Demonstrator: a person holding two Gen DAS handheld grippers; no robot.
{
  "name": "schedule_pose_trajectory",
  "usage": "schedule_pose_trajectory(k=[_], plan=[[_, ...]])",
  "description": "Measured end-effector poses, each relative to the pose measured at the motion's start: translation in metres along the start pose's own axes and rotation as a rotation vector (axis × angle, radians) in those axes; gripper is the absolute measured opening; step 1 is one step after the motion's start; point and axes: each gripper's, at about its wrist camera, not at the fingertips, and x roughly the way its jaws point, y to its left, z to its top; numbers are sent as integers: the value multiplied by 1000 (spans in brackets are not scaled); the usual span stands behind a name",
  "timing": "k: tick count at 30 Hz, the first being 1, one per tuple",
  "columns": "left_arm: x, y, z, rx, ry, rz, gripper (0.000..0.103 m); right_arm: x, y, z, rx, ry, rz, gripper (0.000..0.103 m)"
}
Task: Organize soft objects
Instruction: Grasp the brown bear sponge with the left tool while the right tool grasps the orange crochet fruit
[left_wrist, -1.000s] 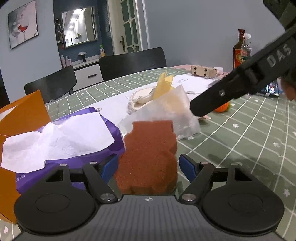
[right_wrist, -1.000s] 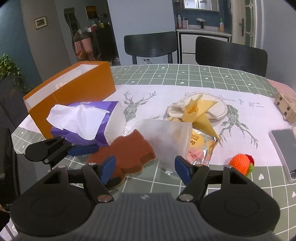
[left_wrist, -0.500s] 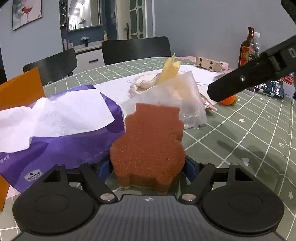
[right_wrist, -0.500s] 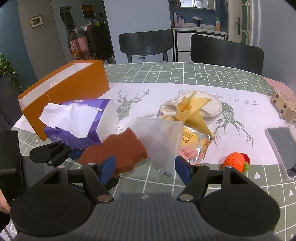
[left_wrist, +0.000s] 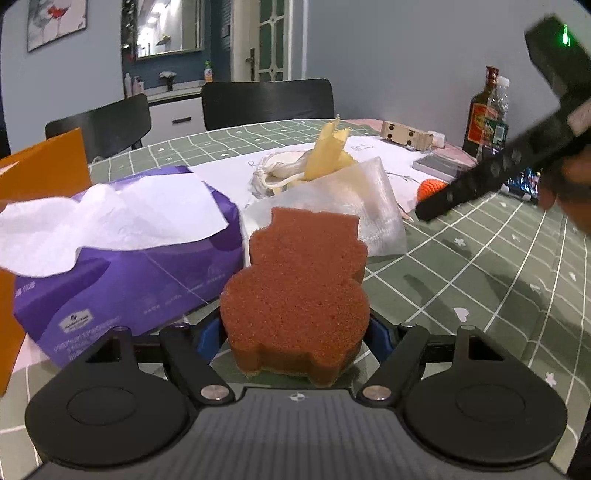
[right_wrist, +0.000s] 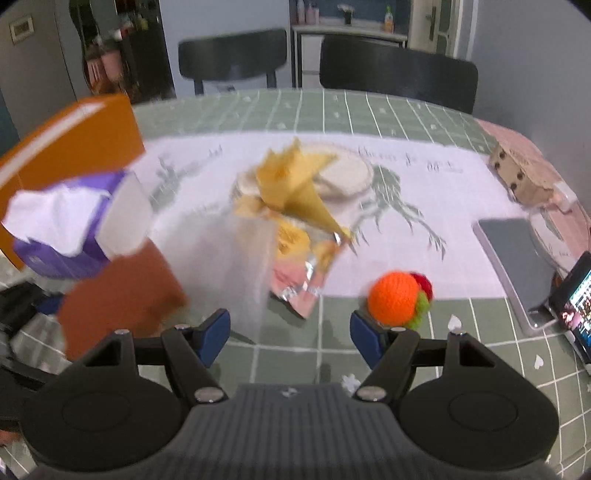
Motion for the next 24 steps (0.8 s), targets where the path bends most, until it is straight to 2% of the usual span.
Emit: schedule_pose_trajectory(k=[5, 15, 20, 21, 22, 24], plan=[[-2, 2, -2, -2, 1, 3, 88, 8, -9, 0, -12, -6, -45, 72], [4, 3, -7, -14, 13, -1, 88, 25, -42, 3, 104, -74, -172, 76], [3, 2, -9, -12, 12, -4, 88, 44, -50, 4, 136, -48, -187, 70], [3, 2, -9, -11, 12, -4, 88, 47, -51, 4, 134, -38, -187, 63], [3, 2, -9, -10, 13, -3, 89, 50, -52, 4, 131, -28, -192, 52], [3, 1, -8, -7, 14, -2, 89, 53, -52, 2, 123, -11, -193, 51]])
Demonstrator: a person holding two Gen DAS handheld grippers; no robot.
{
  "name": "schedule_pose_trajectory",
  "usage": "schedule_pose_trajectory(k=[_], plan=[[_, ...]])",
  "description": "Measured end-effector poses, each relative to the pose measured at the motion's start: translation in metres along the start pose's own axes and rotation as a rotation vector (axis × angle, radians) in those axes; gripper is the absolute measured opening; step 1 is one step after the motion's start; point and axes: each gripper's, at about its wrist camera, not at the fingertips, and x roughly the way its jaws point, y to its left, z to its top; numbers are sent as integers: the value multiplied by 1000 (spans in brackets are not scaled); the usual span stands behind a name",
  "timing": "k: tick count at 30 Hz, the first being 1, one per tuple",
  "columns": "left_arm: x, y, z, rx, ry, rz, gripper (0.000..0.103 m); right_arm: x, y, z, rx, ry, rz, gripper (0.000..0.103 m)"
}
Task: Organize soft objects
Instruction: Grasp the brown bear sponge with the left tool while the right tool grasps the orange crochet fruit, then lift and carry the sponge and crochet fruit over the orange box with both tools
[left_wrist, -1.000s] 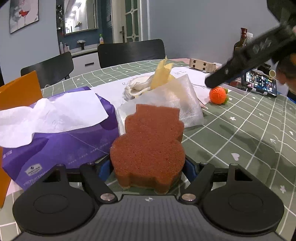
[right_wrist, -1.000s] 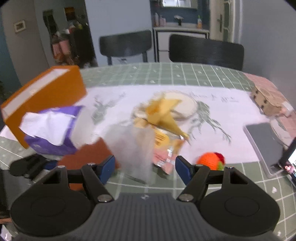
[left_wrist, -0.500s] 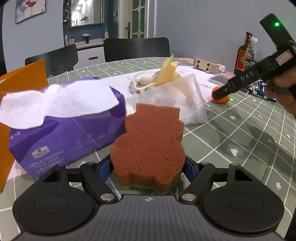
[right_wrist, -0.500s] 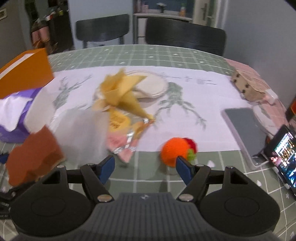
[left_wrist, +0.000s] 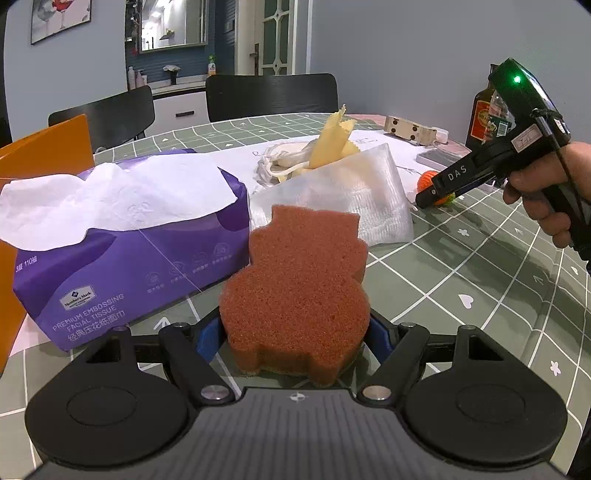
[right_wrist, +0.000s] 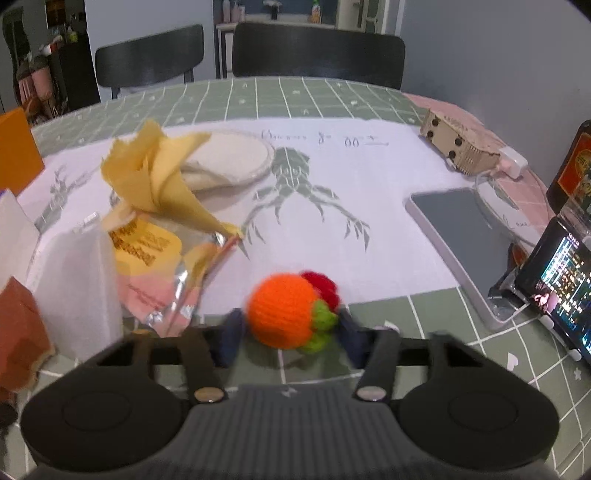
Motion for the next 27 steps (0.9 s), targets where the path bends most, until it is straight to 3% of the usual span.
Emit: schedule_pose_trajectory(k=[8, 12, 15, 20, 27], plan=[[-4, 2, -2, -7, -2, -9, 88, -16, 7, 2, -17, 1, 45, 49], [-19, -3, -5, 1, -21, -41, 88, -39, 15, 6, -53, -59, 50, 49], [-42, -8, -2, 8, -71, -50, 88, -54, 23, 6, -110, -106, 35, 49], [-98, -1, 22, 23, -186, -39, 88, -70, 41, 4, -169, -109, 139, 49], [-178, 30, 78, 76, -313, 71, 88, -99, 90, 3, -277, -146, 247, 49]])
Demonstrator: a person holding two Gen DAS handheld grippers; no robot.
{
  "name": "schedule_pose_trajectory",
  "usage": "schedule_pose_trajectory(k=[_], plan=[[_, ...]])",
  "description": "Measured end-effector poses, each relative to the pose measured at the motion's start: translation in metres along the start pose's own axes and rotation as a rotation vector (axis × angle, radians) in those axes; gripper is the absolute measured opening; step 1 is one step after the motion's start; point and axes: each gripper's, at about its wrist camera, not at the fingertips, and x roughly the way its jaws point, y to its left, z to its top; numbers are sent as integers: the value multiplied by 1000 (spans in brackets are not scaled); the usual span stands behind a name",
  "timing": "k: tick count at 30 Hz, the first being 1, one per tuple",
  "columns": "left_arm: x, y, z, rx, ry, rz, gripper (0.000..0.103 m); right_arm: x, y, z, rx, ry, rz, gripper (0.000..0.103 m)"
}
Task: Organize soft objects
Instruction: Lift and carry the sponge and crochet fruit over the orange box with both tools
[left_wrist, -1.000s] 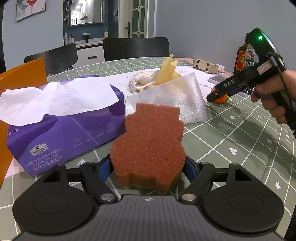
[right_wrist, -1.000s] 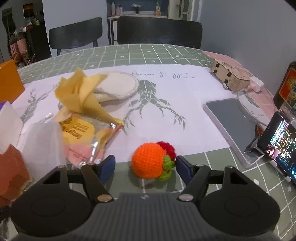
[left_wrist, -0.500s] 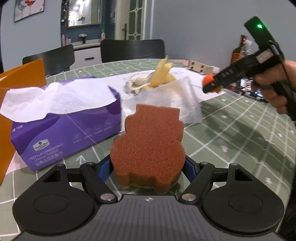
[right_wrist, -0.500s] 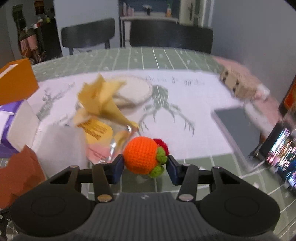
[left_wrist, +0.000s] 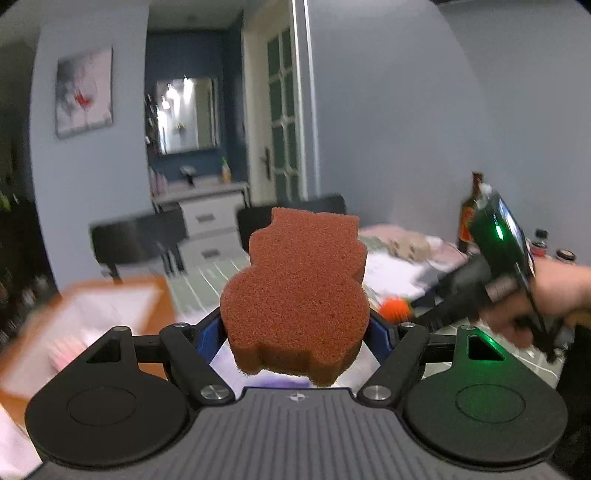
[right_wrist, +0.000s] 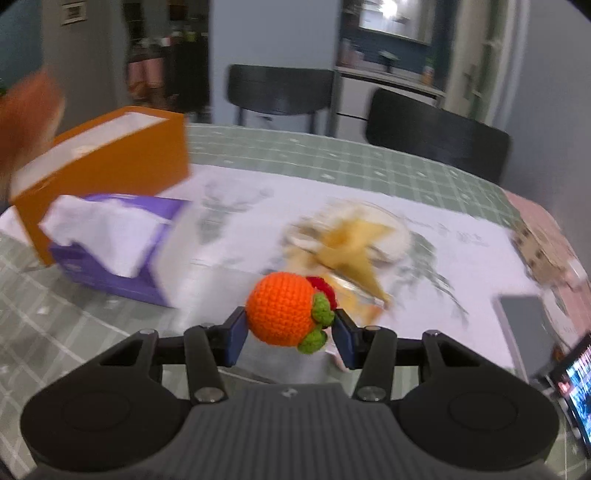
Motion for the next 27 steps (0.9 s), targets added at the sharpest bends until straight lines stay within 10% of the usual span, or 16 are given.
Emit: schedule_pose_trajectory(k=[27], plan=[[-73, 93, 100, 15, -56, 228, 88, -39, 234, 116, -229, -215, 393, 49]])
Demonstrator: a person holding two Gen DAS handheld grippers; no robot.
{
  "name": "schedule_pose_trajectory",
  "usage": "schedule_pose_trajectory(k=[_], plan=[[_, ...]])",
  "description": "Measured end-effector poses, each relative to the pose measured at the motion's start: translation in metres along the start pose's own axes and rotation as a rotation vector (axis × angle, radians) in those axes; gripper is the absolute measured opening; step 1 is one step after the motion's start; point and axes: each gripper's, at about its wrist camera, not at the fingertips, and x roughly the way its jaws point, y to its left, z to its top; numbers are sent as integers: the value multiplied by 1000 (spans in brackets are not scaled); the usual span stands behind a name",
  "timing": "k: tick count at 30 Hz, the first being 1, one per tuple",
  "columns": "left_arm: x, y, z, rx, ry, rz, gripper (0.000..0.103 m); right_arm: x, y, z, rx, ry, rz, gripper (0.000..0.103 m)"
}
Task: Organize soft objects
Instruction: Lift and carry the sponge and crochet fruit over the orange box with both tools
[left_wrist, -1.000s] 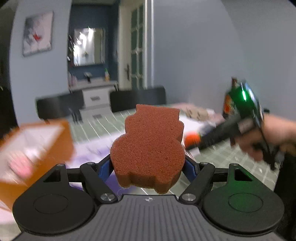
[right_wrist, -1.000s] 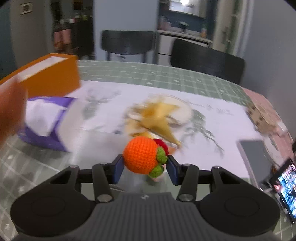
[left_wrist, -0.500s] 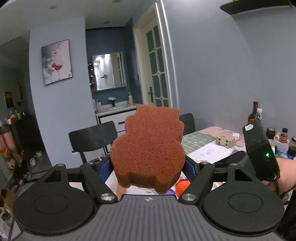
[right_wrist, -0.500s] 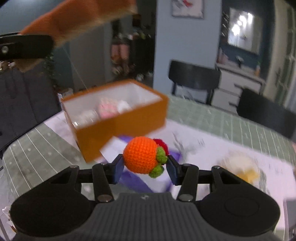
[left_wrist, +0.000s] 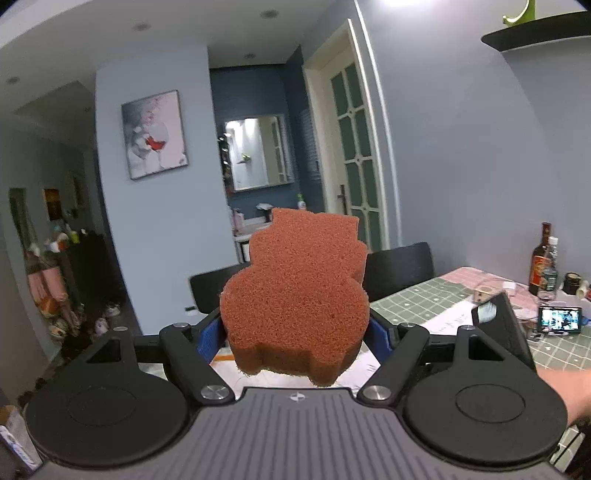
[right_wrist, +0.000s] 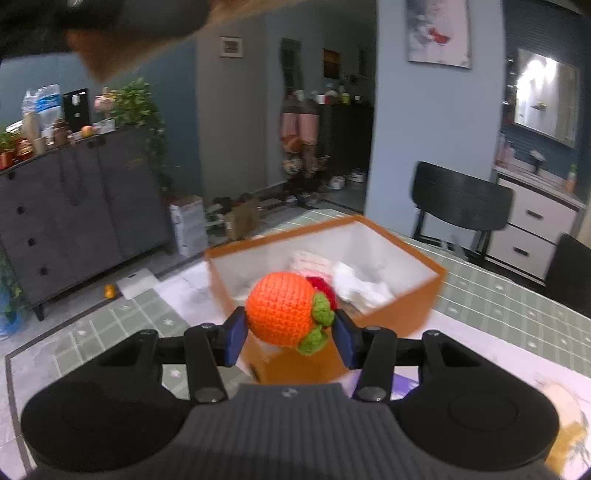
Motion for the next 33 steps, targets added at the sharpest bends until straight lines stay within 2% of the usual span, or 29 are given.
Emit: schedule_pose_trajectory(k=[5, 8, 11, 16, 21, 25, 29, 33], plan=[[-4, 18, 14, -9, 5, 18, 88, 17, 27, 27, -2, -28, 88, 49], [-10, 29, 14, -26, 9, 30, 88, 31, 33, 50, 46, -57, 138, 49], [-18, 42, 8, -48, 12, 42, 88, 43, 32, 70, 62, -98, 79, 49], [-27, 81, -12, -80, 28, 147, 88, 65, 7, 88, 134, -95, -55, 49], [-40, 137, -34, -149, 52, 265, 88, 80, -28, 87, 184, -51, -166, 49], [-55, 166, -46, -169, 65, 352, 88, 93, -56, 77, 194, -7, -259, 49], [-50, 174, -56, -192, 94, 360, 88, 108, -75, 76, 211, 43, -267, 49], [-20, 164, -65, -190, 126, 304, 88, 121, -67, 80, 178, 70, -255, 49]])
